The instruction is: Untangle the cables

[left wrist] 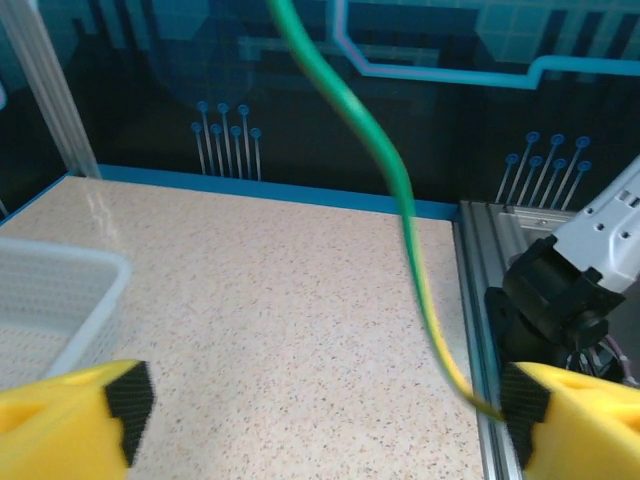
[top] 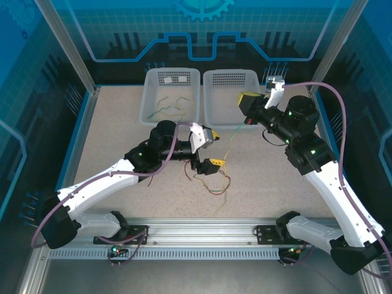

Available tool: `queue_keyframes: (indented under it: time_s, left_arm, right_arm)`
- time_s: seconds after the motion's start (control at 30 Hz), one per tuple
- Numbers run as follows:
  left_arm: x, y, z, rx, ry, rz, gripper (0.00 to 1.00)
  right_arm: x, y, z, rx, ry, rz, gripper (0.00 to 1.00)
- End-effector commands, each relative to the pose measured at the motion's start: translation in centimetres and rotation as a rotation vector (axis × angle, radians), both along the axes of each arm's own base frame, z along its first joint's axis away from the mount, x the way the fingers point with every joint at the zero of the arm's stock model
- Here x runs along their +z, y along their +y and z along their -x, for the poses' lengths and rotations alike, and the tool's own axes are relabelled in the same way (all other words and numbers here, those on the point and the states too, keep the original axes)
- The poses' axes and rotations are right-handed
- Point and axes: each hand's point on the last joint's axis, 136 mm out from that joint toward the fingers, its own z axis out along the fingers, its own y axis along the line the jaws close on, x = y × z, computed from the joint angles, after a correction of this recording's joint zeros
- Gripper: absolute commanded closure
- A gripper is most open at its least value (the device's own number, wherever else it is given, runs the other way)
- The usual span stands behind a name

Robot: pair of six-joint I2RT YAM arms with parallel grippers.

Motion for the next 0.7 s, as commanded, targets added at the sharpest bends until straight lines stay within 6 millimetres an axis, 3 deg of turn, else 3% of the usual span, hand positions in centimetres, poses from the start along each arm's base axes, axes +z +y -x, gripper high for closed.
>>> queue_keyframes:
  time_s: [0.0,0.17,0.3,0.37,0.47,0.5,0.67]
  left_arm:
    - [1.9,-0.6,1.3,-0.076,-0.021,0.063,0.13]
    - [2.5,-0.2,2.4,-0.111,-0.022,0.088,0.13]
    - [0.8,-0.6,1.0,-0.063,0.014,0.032,0.18]
    - [0.4,-0.9,0.8,-0.066,0.013,0.018,0.31]
    - [0.4,-0.8,0.0,-0.027,-0.001,0.024,0.73]
    - [0.5,-0.7,-0.2,-0.009,-0.009,0.027,0.82]
    - [0.8,-0.3,-0.6,0.022,-0.036,0.034,1.00]
  right_arm:
    - [1.4,-0.8,-0.3,-0.063,-0.089,0.005,1.00]
    - [0.7,-0.9,-0.8,-0.081,-0.106,0.038,1.00]
    - [1.0,0.2,-0.5,-0.013,-0.111,-0.024,1.00]
    - [1.3,0.5,-0.3,0.005,-0.116,-0.041,1.00]
    - [1.0,-0.3,-0.3,-0.040,-0.109,-0.037,1.00]
    - [0.8,-0.9,-0.3,-0.069,-0.108,-0.030,1.00]
    - [-0.4,-3.1,-0.4,-0.150,-0.083,-0.024,1.00]
